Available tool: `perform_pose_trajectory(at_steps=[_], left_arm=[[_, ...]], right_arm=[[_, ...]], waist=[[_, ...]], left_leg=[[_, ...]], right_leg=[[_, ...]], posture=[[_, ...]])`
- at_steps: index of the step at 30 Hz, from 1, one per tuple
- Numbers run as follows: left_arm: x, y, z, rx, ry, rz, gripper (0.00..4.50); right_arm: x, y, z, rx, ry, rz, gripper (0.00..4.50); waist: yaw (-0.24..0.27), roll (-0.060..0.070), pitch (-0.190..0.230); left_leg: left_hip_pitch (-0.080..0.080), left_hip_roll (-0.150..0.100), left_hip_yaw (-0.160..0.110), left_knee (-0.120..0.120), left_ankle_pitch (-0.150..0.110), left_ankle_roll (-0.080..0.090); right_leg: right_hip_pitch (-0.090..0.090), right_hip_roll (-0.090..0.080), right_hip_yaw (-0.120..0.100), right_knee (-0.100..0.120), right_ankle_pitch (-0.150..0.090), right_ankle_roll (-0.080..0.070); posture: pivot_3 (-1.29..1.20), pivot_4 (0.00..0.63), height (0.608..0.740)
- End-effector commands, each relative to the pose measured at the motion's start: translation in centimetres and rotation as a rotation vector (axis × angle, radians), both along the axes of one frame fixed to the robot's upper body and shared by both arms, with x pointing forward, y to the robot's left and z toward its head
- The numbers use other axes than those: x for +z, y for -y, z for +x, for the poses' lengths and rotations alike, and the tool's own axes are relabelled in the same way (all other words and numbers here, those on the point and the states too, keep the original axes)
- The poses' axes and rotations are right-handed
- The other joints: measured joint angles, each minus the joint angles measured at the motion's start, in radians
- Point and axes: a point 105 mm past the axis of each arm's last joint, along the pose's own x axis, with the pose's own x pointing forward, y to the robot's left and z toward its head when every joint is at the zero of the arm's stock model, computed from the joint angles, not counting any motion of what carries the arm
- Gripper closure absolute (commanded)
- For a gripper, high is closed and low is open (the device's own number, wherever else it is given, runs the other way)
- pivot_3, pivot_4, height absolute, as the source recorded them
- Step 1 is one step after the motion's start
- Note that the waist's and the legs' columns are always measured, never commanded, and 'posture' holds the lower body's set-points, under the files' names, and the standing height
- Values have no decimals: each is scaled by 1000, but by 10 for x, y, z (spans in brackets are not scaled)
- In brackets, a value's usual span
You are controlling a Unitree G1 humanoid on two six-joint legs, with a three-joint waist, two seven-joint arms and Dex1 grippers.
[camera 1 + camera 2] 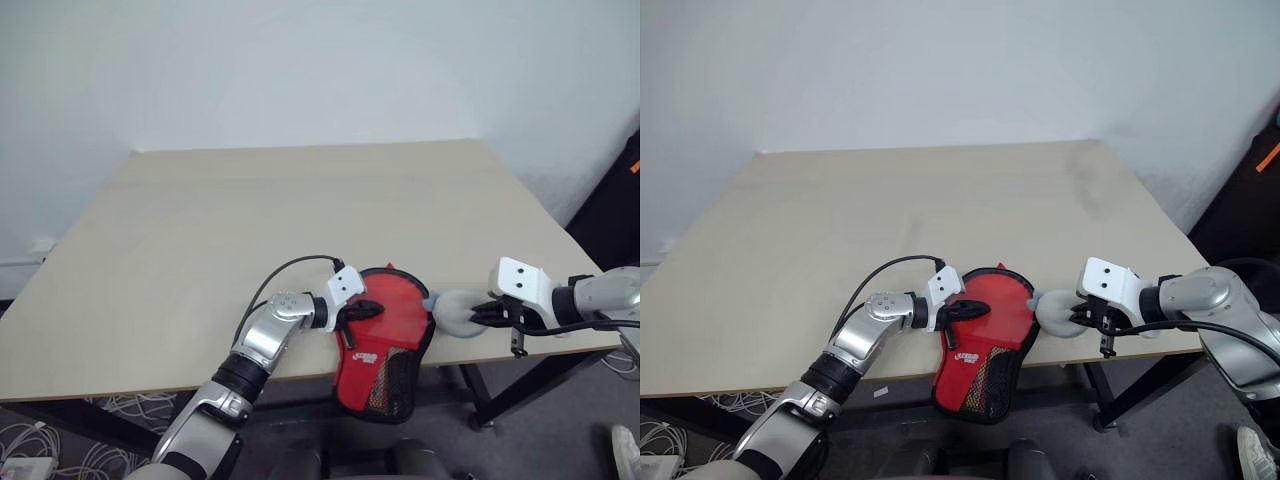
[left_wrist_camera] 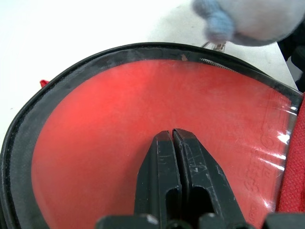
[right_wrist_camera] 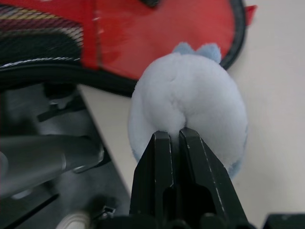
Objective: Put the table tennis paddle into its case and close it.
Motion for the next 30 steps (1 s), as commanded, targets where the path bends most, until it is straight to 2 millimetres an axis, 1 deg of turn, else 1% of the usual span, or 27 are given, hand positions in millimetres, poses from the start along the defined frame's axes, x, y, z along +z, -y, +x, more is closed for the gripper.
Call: perform_pose_trajectory(at_steps=[1, 5, 13, 26, 30], left_arm=[[-36, -19, -6, 46, -98, 118, 4500], [-36, -20, -6, 46, -99, 119, 4500], [-37, -18, -6, 43, -98, 118, 4500], [-35, -21, -6, 49, -95, 115, 4500], [-30, -19, -3, 50, -91, 102, 4500]], right_arm=[[15, 2, -7, 42, 16, -3, 4484], [16, -1, -18, 82, -23, 15, 4484], [17, -17, -48, 210, -129, 82, 4484], [-4, -26, -85, 339, -270, 87, 4484], [-9, -29, -101, 379, -323, 90, 4484]], waist=[[0, 0, 0], [0, -1, 1], [0, -3, 2], [3, -4, 2], [8, -4, 2]], left_leg=[[0, 0, 0, 0, 0, 0], [0, 0, 0, 0, 0, 0], [0, 0, 0, 0, 0, 0], [0, 0, 0, 0, 0, 0], [0, 0, 0, 0, -1, 0]], right_leg=[[0, 0, 0, 0, 0, 0], [0, 0, 0, 0, 0, 0], [0, 0, 0, 0, 0, 0], [0, -1, -1, -1, 0, 0], [0, -1, -1, -1, 0, 0]], posture=[[0, 0, 740], [0, 0, 740], [0, 0, 740], [0, 0, 740], [0, 0, 740]])
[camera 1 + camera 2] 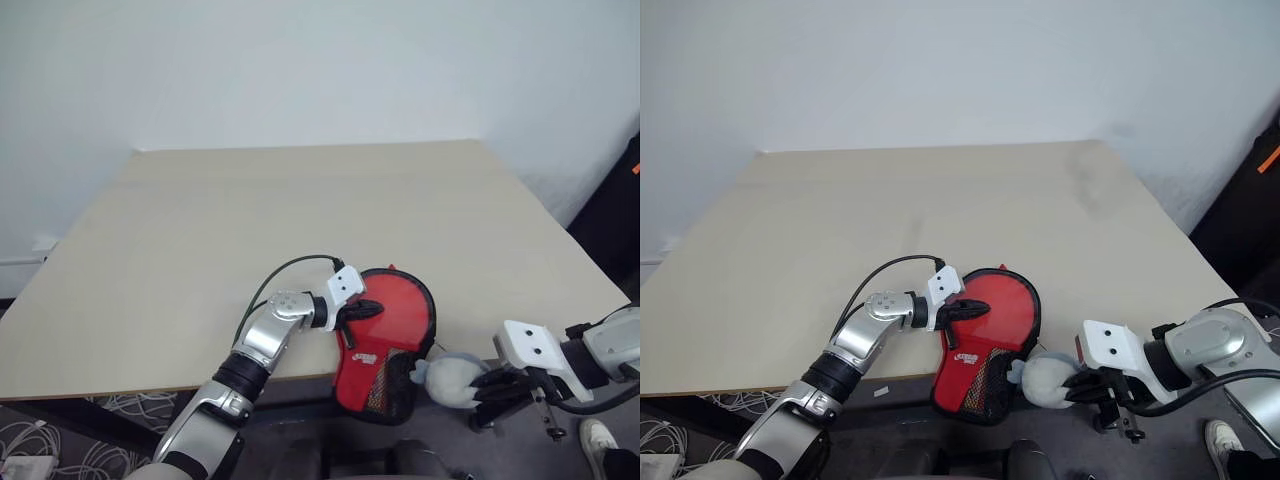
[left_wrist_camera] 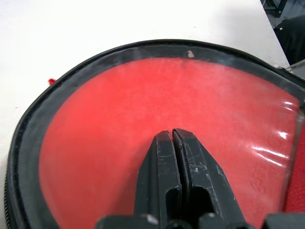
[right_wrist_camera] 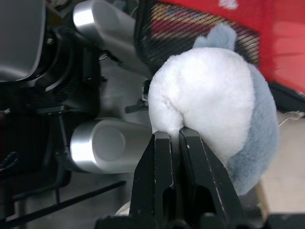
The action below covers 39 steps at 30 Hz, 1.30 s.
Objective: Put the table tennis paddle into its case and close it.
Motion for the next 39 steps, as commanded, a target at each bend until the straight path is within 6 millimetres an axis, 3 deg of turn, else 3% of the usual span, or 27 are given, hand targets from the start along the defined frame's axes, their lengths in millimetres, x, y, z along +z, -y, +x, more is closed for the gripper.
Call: perform_pose_trajectory(at_steps=[1, 7, 14, 16, 33, 39], left_arm=[[-30, -17, -4, 44, -93, 107, 4500], [-29, -19, -1, 56, -90, 105, 4500], [-29, -19, -1, 50, -93, 110, 4500], [-30, -18, -1, 48, -93, 111, 4500], [-31, -13, 1, 41, -92, 107, 4500], [-31, -10, 2, 38, -92, 105, 4500]], right_arm=[[4, -7, -22, 99, -63, 12, 4484], [-4, -9, -27, 89, -61, 9, 4484], [-19, -4, 30, -125, 112, -21, 4484], [-19, -6, 37, -144, 122, -11, 4484], [-10, -5, 38, -133, 134, -13, 4484], [-4, -14, 8, -14, 53, 18, 4484]], waist=[[5, 0, 0], [16, -1, 0], [13, -5, -1], [13, -3, -2], [13, -4, -3], [16, -4, -3]], left_leg=[[0, 0, 0, 0, 0, 0], [0, 0, 0, 0, 0, 0], [2, 1, 1, 0, -1, 0], [2, 1, 1, 0, -1, 0], [12, 2, 0, -3, -4, -4], [12, 2, 0, -3, -5, -3]], right_leg=[[0, 0, 0, 0, 0, 0], [-1, 0, 0, -1, 0, 0], [0, 0, -1, -1, 0, 0], [0, 0, 0, -1, 0, 0], [11, 0, -2, -9, 0, 0], [11, 0, -2, -11, 0, 0]], posture=[[0, 0, 740], [0, 0, 740], [0, 0, 740], [0, 0, 740], [0, 0, 740], [0, 0, 740]])
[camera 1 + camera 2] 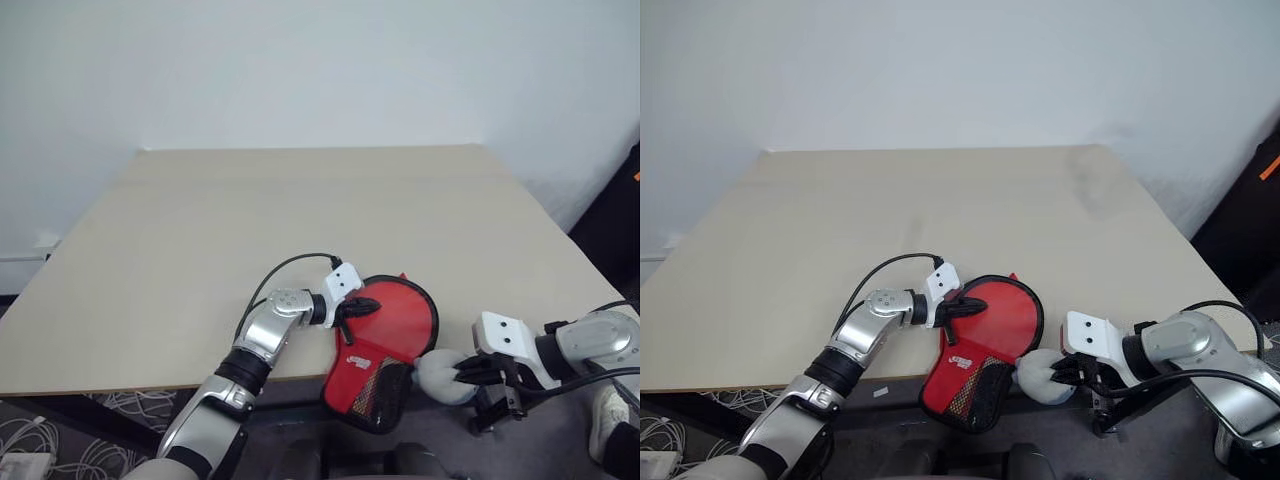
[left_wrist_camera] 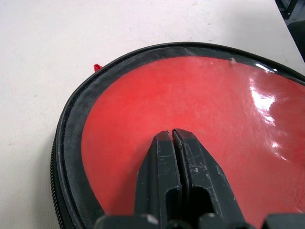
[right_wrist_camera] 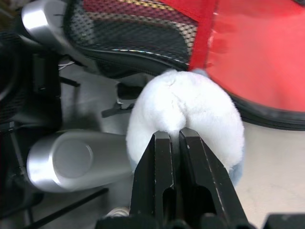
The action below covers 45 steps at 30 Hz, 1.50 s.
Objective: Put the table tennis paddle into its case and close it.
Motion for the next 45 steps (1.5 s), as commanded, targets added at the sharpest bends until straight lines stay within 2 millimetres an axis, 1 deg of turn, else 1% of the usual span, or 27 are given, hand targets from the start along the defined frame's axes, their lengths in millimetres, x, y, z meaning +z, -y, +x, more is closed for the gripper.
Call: perform_pose_trajectory(at_steps=[1, 5, 13, 22, 29, 33, 37, 41, 45], left_arm=[[-27, -9, -5, 20, -70, 91, 4500], [-28, -5, -6, -3, -71, 96, 4500], [-33, 2, -9, -49, -86, 120, 4500], [-30, 9, -4, -82, -85, 131, 4500], [-31, 8, -4, -98, -90, 138, 4500], [-29, 10, -4, -99, -85, 132, 4500], [-27, 13, -2, -100, -79, 125, 4500], [-25, 15, 0, -99, -76, 124, 4500], [-22, 17, 4, -97, -72, 124, 4500]], right_arm=[[13, -10, -18, 99, -7, 34, 4484], [16, -20, -30, 151, -29, 61, 4484], [19, -36, -38, 197, -46, 120, 4484], [20, -50, -63, 302, -108, 158, 4484], [22, -60, -65, 355, -99, 181, 4484], [24, -67, -70, 403, -103, 198, 4484], [28, -75, -80, 450, -118, 225, 4484], [33, -83, -97, 500, -146, 259, 4484], [38, -90, -107, 538, -176, 317, 4484]], waist=[[0, 0, 0], [0, 0, 0], [3, -1, 0], [12, -1, 1], [13, -1, 1], [13, -1, 0], [13, 0, 0], [13, 0, 0], [12, -1, 0]], left_leg=[[0, 0, 0, 0, 0, 0], [0, 0, 0, 0, 0, 0], [0, -1, 0, 0, -1, 0], [0, -1, -2, 0, -1, 0], [-1, -1, -2, 0, -2, 0], [-1, -1, -3, 0, -2, -1], [-1, 0, -4, 0, -3, -1], [-3, 0, -5, 1, -3, -1], [-3, 0, -4, 1, -4, -1]], right_leg=[[0, 0, 0, 0, 0, 0], [0, 0, 0, -1, 0, 0], [1, -2, -2, -3, 0, 0], [2, -3, -4, -3, 0, 0], [2, -5, -6, -4, 0, 0], [2, -5, -8, -4, 0, 0], [2, -5, -10, -4, 0, 0], [1, -5, -11, -5, 0, 0], [1, -5, -11, -5, 0, 0]], posture=[[0, 0, 740], [0, 0, 740], [0, 0, 740], [0, 0, 740], [0, 0, 740], [0, 0, 740], [0, 0, 740], [0, 0, 740], [0, 0, 740]])
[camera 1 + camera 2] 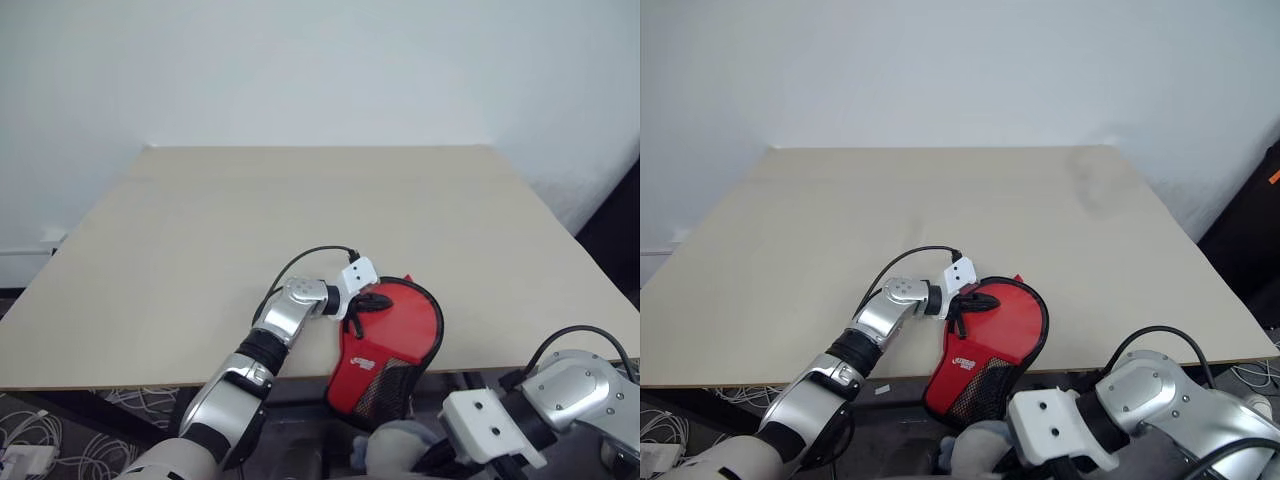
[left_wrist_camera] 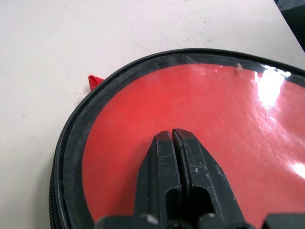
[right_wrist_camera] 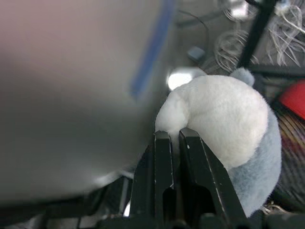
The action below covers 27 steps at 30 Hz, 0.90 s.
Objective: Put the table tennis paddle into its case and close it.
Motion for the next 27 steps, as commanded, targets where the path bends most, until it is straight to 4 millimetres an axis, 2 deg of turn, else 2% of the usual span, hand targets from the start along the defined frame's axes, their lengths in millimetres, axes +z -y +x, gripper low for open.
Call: perform_pose_trajectory(at_steps=[1, 10, 15, 20, 23, 26, 27], left_arm=[[-24, -6, -6, 4, -65, 85, 4500], [-23, -6, -1, 10, -62, 88, 4500], [-24, -7, 0, 22, -58, 84, 4500], [-26, -14, 0, 46, -50, 75, 4500], [-23, -19, -1, 65, -34, 61, 4500], [-19, -29, 0, 90, -6, 56, 3876], [-17, -32, 1, 102, 8, 54, 3531]], right_arm=[[15, -13, -25, 122, -43, 98, 4484], [24, -27, -26, 121, -67, 164, 4484], [26, -26, -16, 49, -31, 147, 4484], [34, -23, 5, -27, -5, 142, 3064], [43, -20, 22, -64, 0, 155, 1907], [49, -21, 36, -94, 2, 177, 832], [50, -21, 42, -106, 7, 183, 433]], waist=[[0, 0, 0], [0, 0, 0], [0, 0, 0], [-1, -1, 0], [-9, -1, 0], [-16, -1, 0], [-17, -2, 0]], left_leg=[[0, 0, 0, 0, 0, 0], [0, 2, 0, -1, -1, -1], [-1, 3, 0, 0, -2, -1], [0, 4, 1, 0, -2, -1], [0, 5, 2, 0, -2, -1], [1, 7, 3, -1, -2, -2], [2, 7, 3, -1, -2, -2]], right_leg=[[0, 0, 0, 0, 0, 0], [-2, 0, -3, 0, 0, 0], [-2, -1, -3, 0, 0, 0], [-2, 0, -4, 0, 0, 0], [-2, -1, -4, 0, 0, 0], [-2, -1, -5, 0, 0, -1], [-2, 0, -5, 0, 0, -1]], posture=[[0, 0, 740], [0, 0, 740], [0, 0, 740], [0, 0, 740], [0, 0, 740], [0, 0, 740], [0, 0, 740]])
